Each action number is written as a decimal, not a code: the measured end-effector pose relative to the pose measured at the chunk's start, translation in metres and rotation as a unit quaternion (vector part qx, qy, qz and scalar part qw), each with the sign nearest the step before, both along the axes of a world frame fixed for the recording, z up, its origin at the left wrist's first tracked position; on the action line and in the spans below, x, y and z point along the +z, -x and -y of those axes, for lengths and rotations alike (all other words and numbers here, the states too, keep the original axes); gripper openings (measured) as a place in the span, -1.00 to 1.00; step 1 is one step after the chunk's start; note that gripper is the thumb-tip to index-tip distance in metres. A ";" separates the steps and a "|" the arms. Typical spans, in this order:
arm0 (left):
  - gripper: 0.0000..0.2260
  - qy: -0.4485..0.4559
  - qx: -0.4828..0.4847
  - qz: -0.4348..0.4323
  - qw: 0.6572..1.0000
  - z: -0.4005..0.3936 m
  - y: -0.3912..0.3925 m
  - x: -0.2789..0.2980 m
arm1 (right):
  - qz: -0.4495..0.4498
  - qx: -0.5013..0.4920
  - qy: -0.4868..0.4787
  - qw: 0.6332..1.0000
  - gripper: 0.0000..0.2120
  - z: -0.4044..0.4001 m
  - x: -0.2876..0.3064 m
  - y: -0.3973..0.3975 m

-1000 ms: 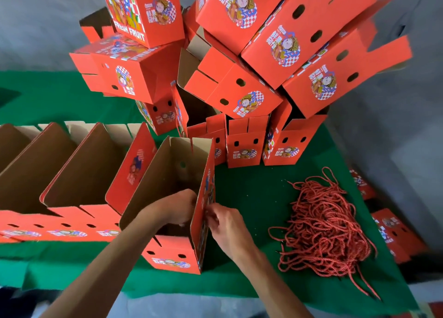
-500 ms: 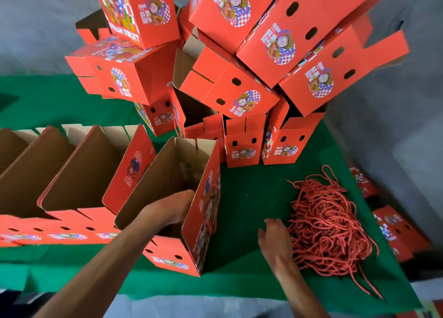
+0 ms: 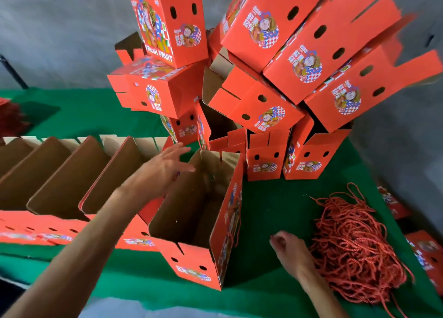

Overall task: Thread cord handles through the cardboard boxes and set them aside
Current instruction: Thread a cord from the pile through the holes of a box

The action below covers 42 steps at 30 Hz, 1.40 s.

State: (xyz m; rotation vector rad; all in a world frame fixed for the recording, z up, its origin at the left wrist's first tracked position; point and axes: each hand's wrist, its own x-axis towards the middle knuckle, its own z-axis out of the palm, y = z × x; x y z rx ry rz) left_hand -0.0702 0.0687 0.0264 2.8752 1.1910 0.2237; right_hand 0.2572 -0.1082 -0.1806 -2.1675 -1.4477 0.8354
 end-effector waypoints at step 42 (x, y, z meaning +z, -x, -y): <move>-0.80 0.567 0.208 0.168 0.779 0.026 -0.119 -0.050 | 0.019 -0.070 -0.026 0.997 -0.82 0.034 -0.026 -0.011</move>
